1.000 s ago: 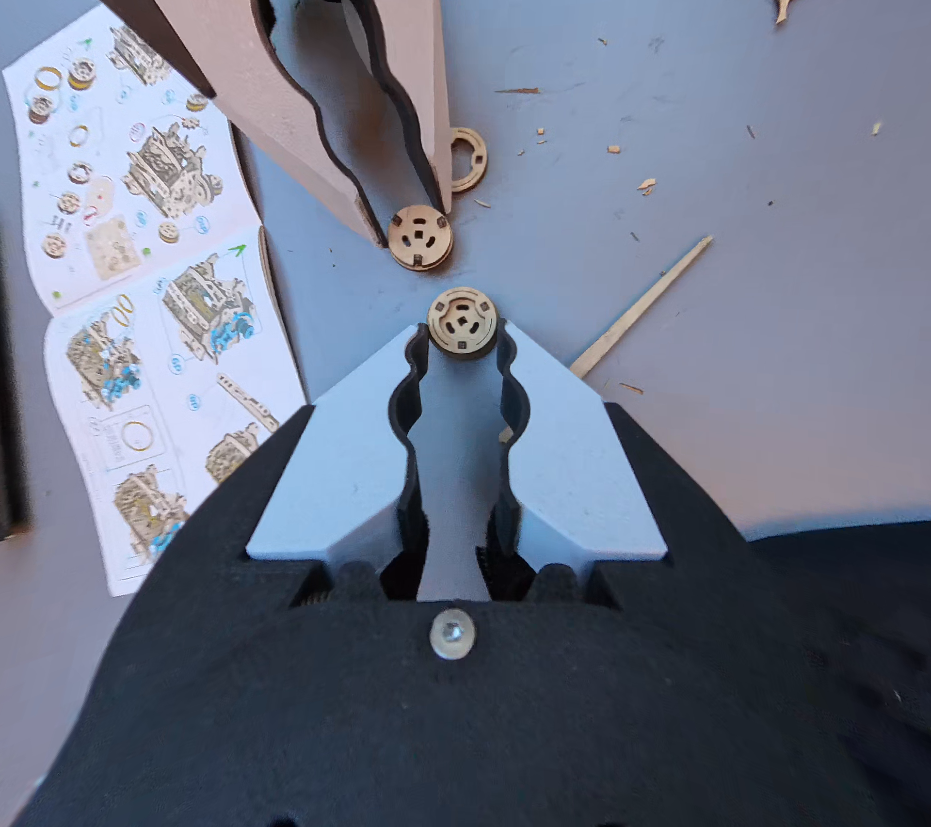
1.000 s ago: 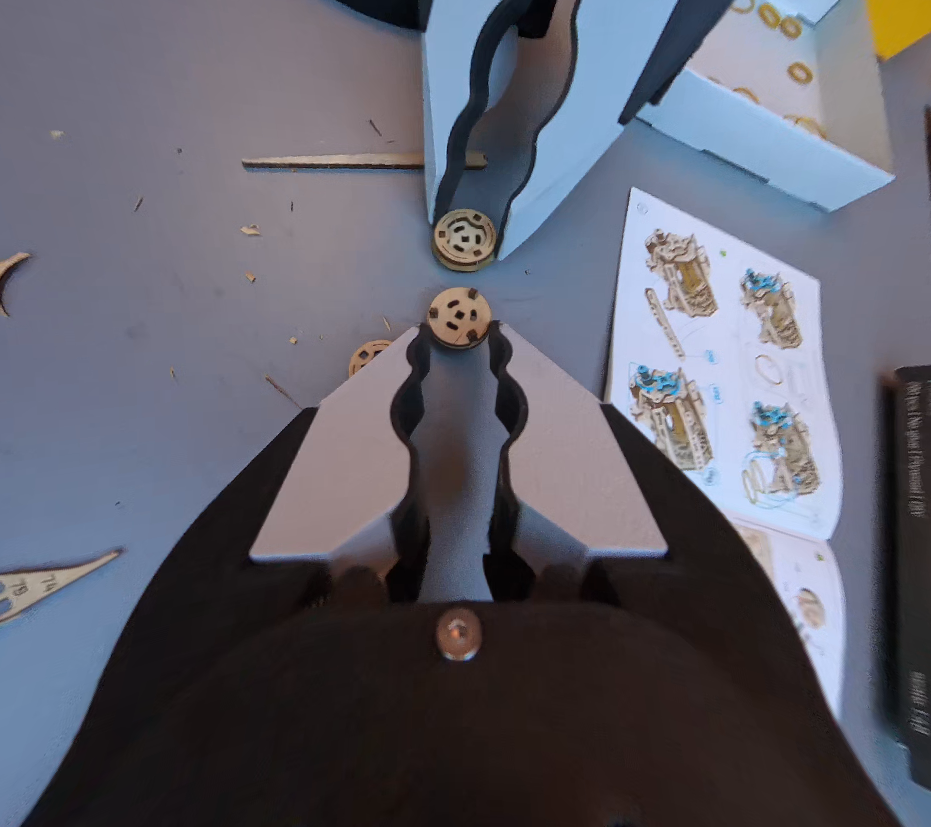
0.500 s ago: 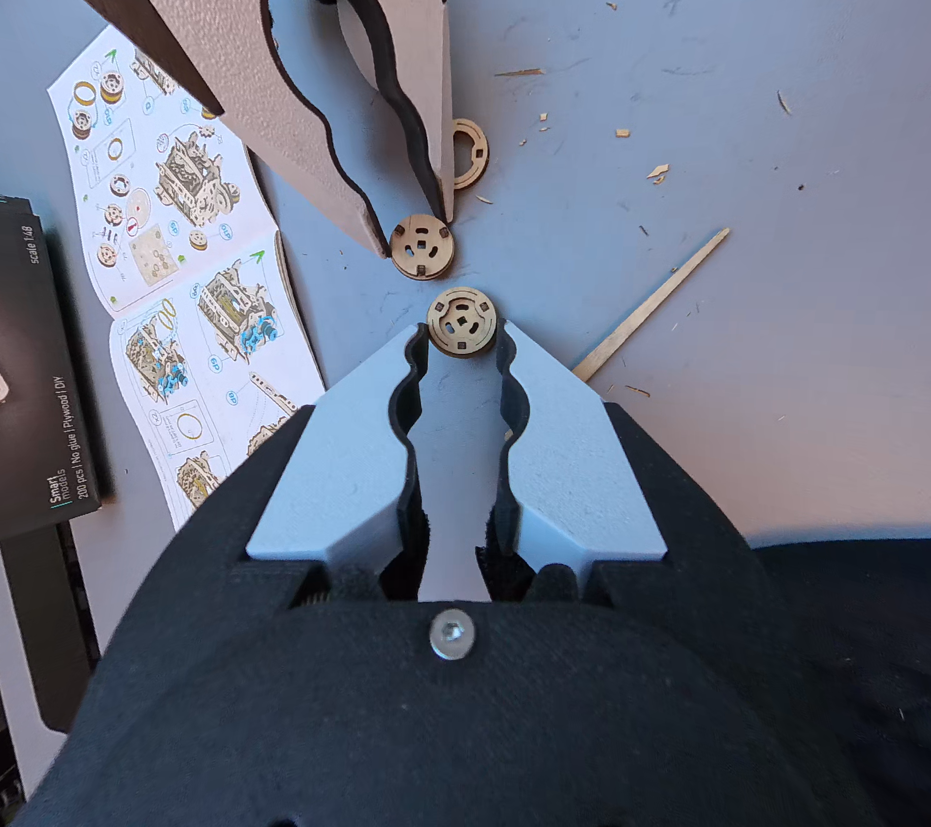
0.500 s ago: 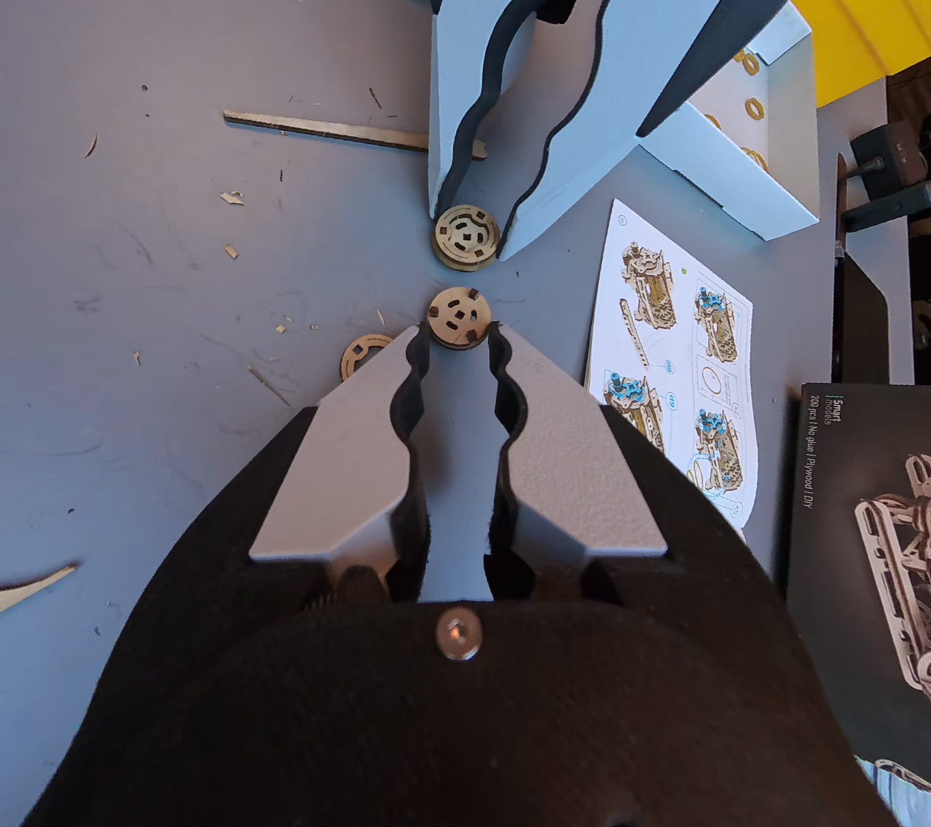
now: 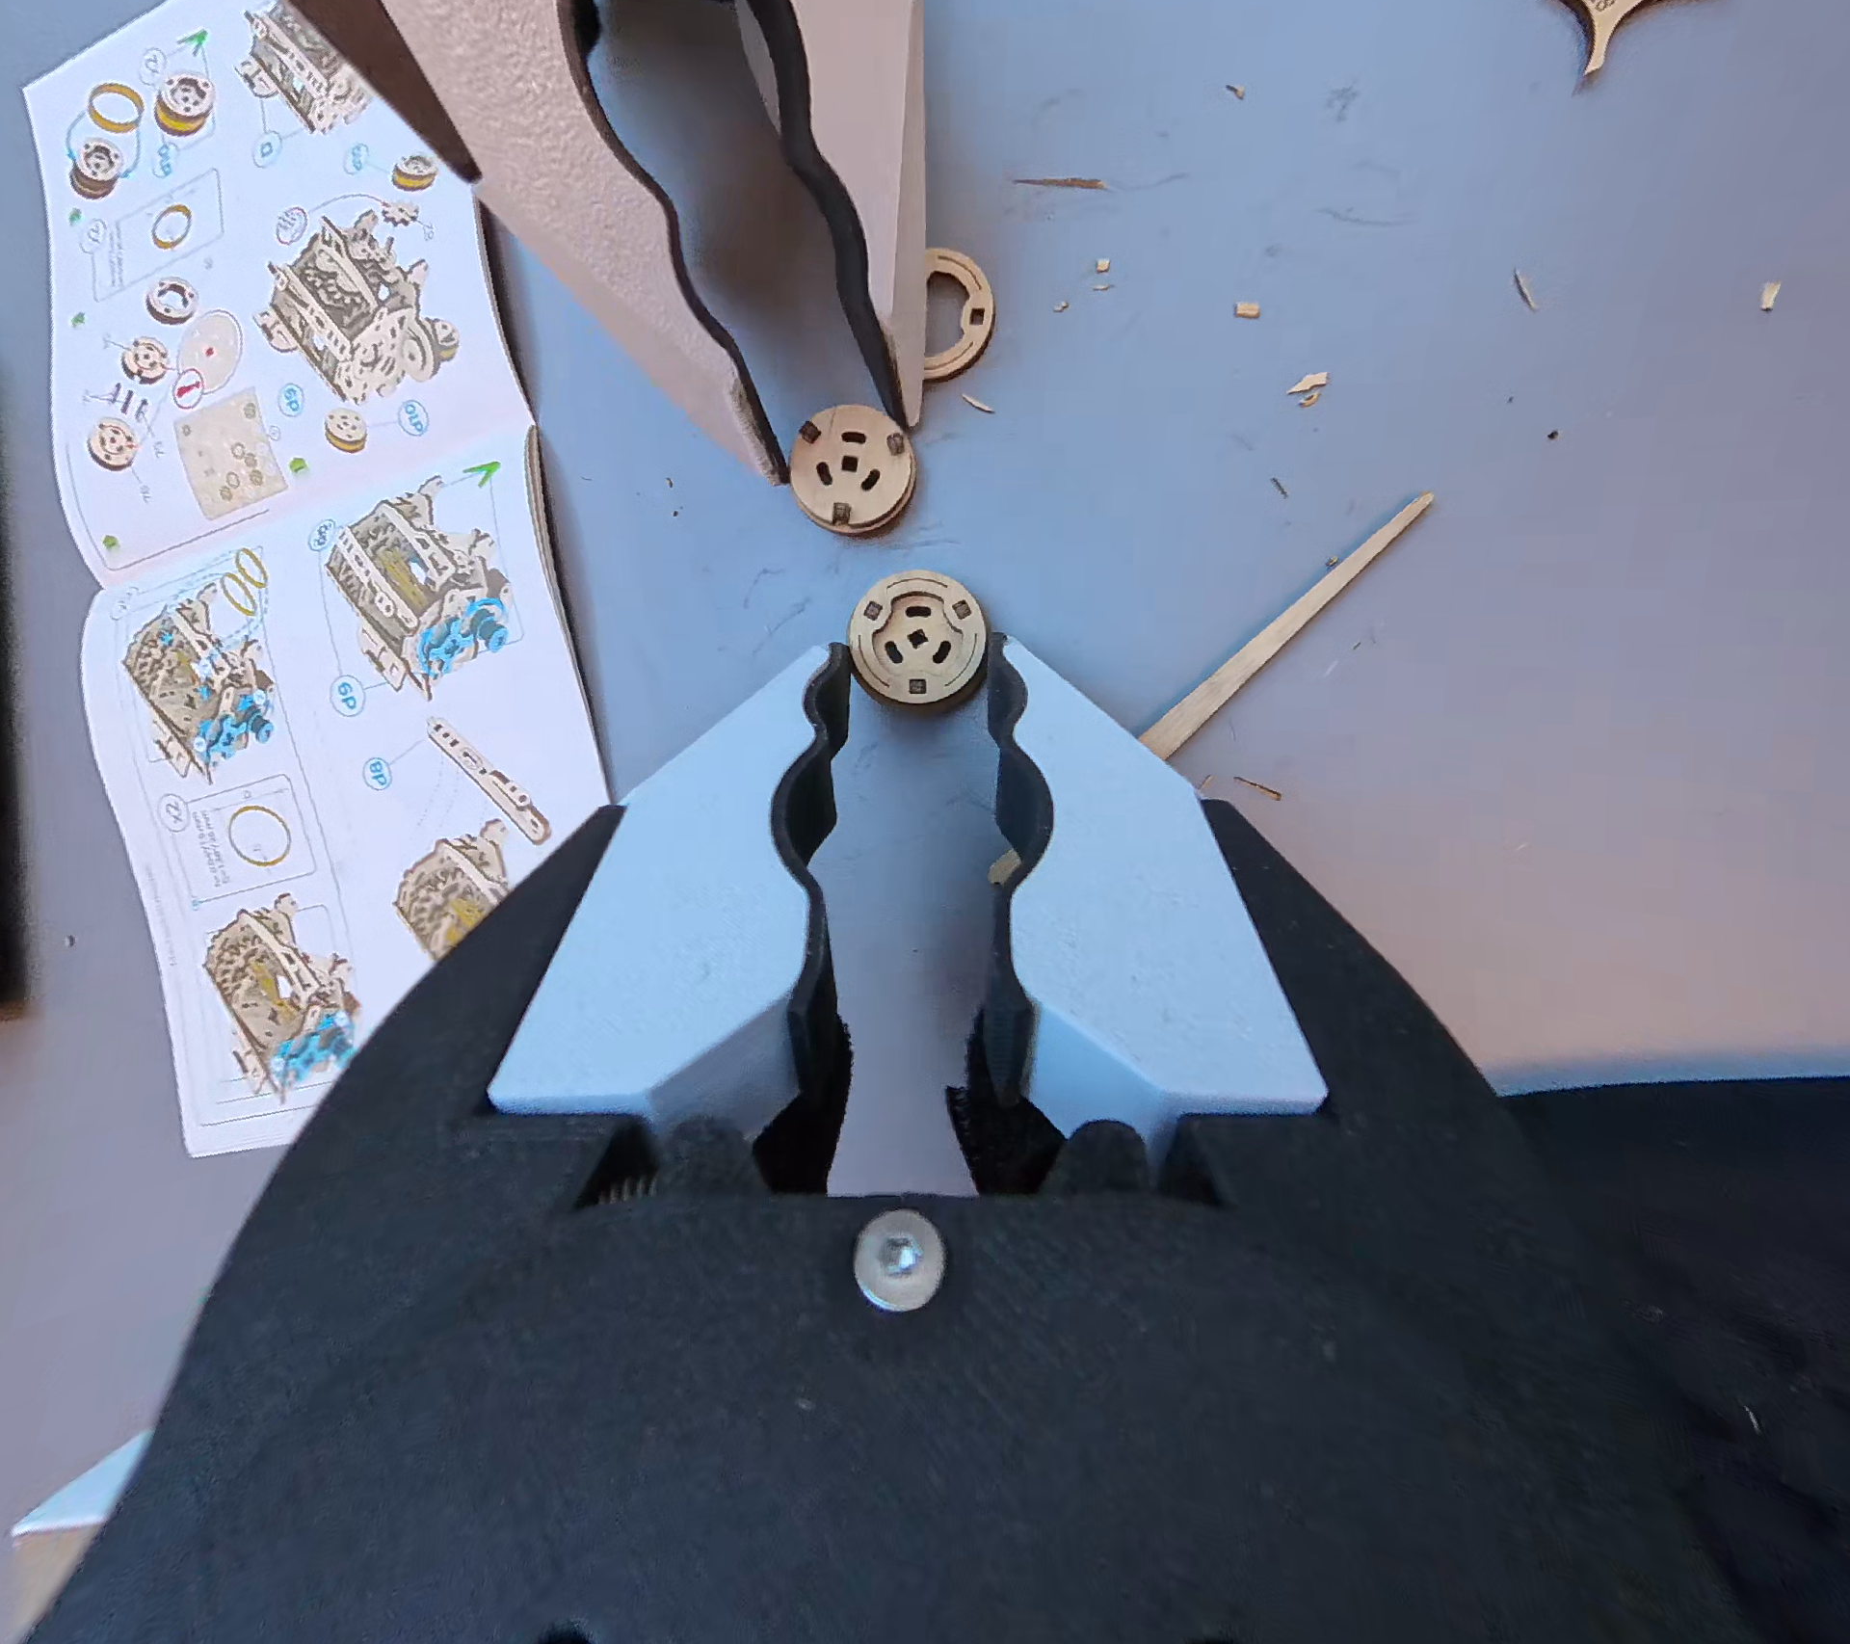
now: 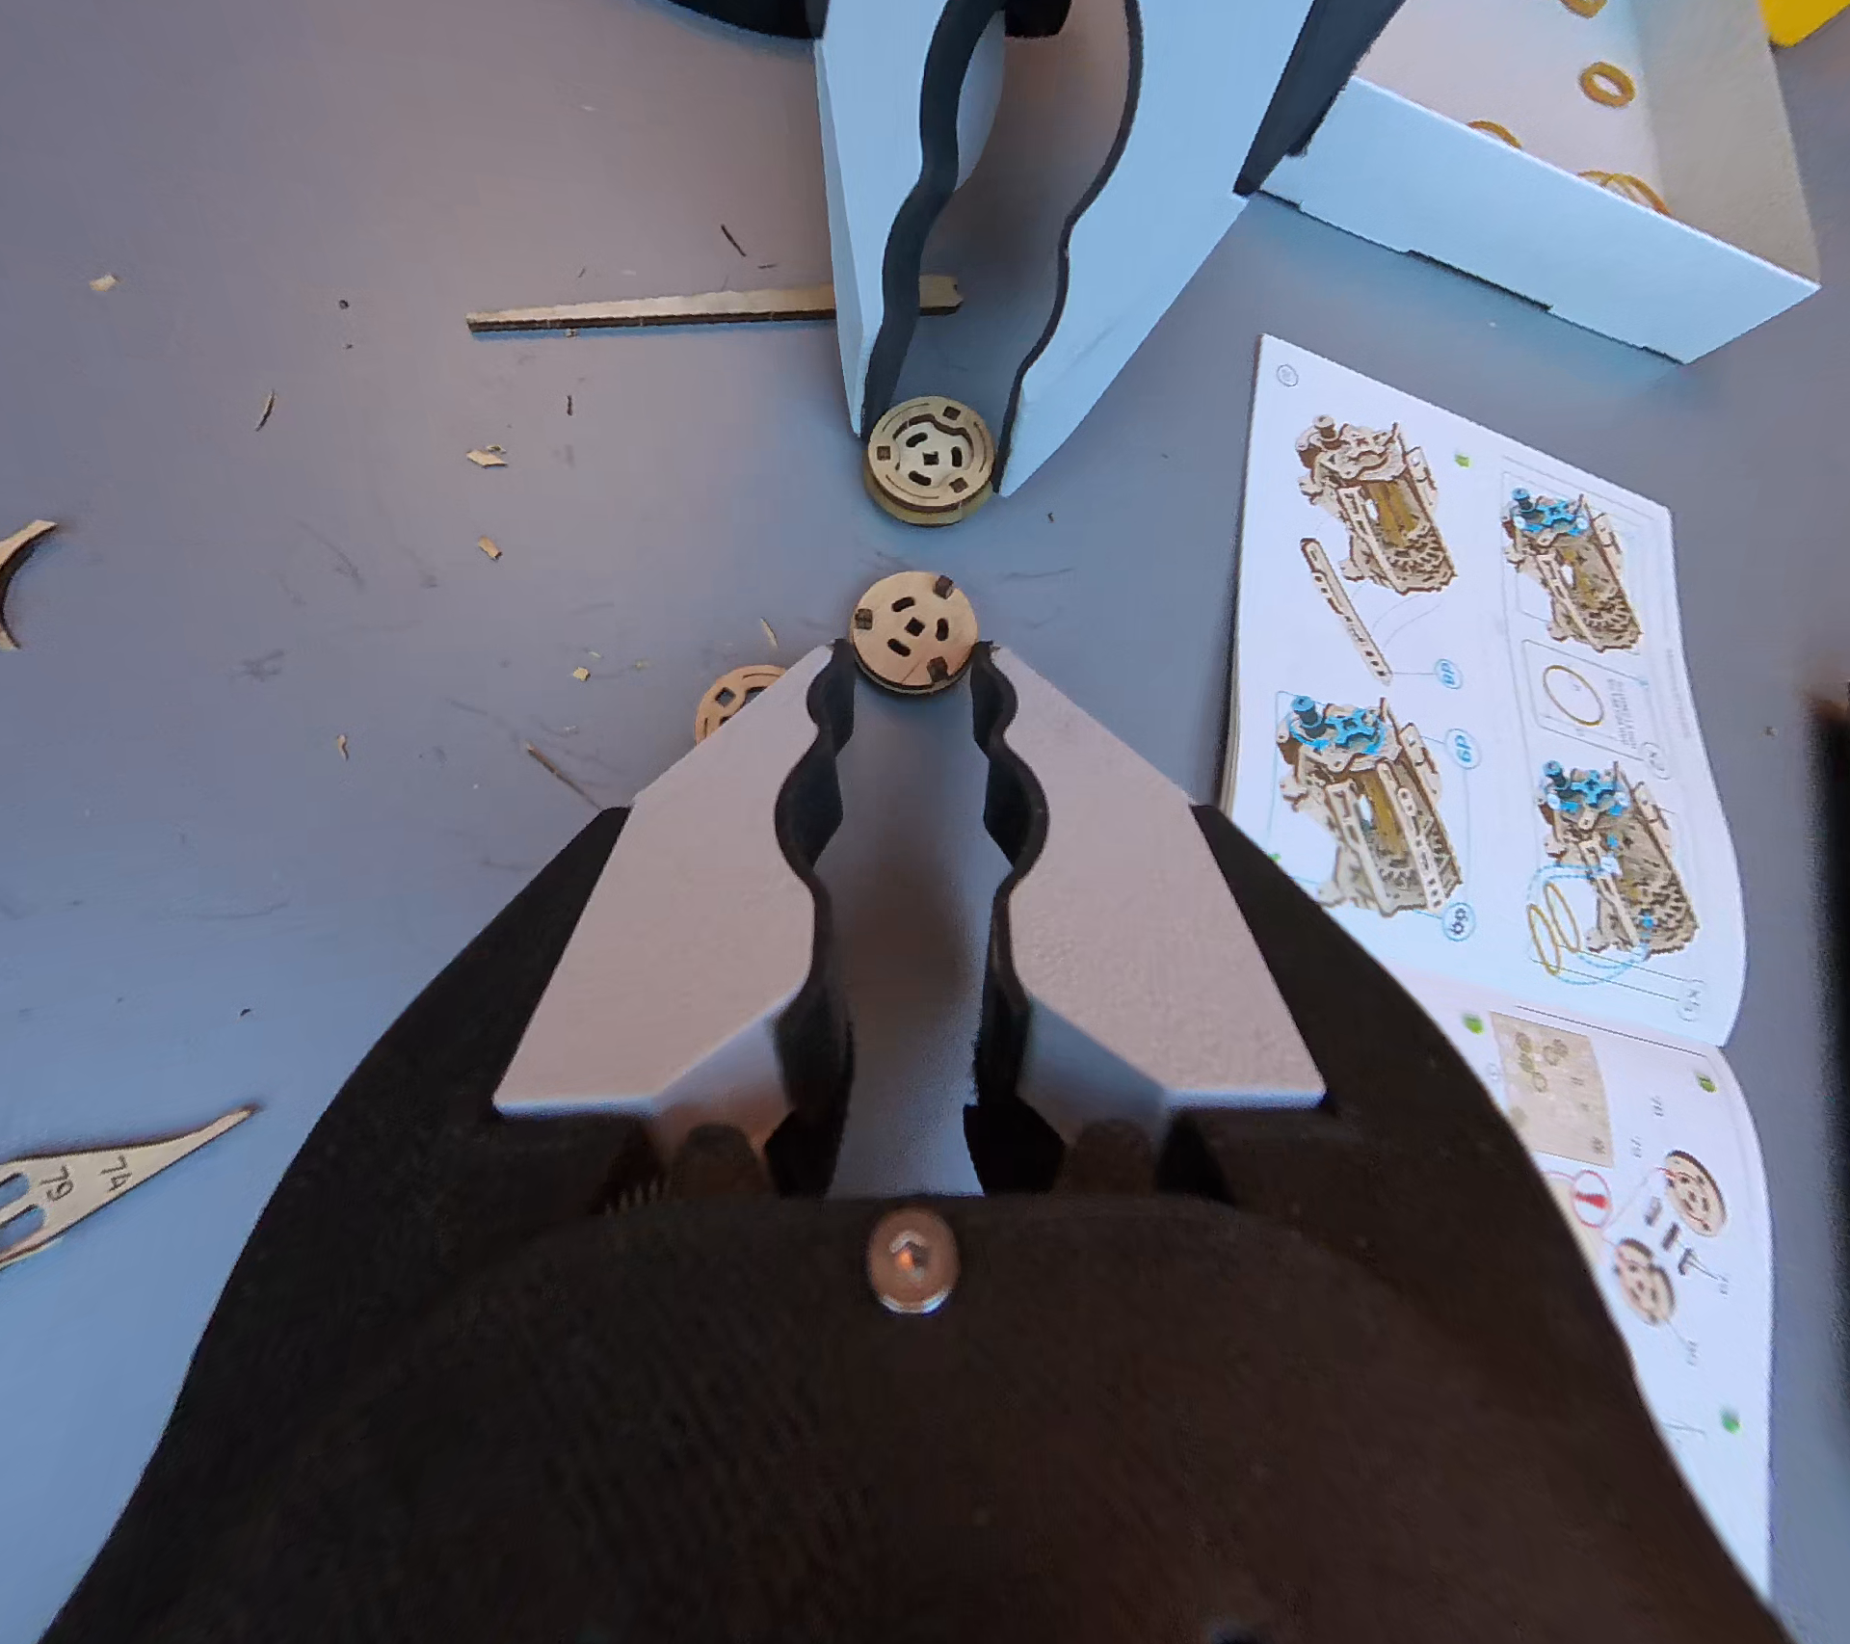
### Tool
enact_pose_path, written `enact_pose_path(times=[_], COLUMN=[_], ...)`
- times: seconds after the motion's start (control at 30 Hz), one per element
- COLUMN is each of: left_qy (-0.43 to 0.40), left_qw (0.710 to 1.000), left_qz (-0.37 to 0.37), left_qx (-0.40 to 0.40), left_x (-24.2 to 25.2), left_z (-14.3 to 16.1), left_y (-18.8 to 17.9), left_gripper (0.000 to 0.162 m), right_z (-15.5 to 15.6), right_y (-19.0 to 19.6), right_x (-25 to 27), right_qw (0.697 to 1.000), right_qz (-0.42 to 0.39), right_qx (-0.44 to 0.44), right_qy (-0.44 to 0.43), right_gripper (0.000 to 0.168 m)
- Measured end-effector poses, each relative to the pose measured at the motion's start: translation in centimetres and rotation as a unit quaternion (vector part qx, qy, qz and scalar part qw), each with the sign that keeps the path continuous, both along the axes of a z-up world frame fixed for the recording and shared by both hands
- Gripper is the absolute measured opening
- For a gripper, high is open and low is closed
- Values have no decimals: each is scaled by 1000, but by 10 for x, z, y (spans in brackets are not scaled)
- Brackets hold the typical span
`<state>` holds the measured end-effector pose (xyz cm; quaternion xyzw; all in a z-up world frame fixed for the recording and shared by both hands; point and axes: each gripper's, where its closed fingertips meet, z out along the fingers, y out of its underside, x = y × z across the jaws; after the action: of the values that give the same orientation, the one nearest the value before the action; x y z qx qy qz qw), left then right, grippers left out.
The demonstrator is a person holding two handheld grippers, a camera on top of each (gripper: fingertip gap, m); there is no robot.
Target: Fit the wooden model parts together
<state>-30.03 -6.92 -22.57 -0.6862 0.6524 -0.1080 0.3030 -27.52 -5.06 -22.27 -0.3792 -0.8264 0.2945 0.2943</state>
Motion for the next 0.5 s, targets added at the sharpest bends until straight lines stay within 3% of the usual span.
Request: enact_pose_path(times=[0.27, 0.5], left_qy=[-42, -58], left_qw=[999, 997], left_qz=[-8, -4], left_qx=[-28, -48], left_x=[1, 1], left_z=[0, -1], left_y=[-1, -3], left_gripper=[26, 26], right_z=[-2, 1], right_y=[0, 1], right_x=[0, -1], right_qw=[998, 1000], right_qz=[-3, 9], right_qx=[-58, 8], right_qy=[-13, 14], right_gripper=[23, 23])
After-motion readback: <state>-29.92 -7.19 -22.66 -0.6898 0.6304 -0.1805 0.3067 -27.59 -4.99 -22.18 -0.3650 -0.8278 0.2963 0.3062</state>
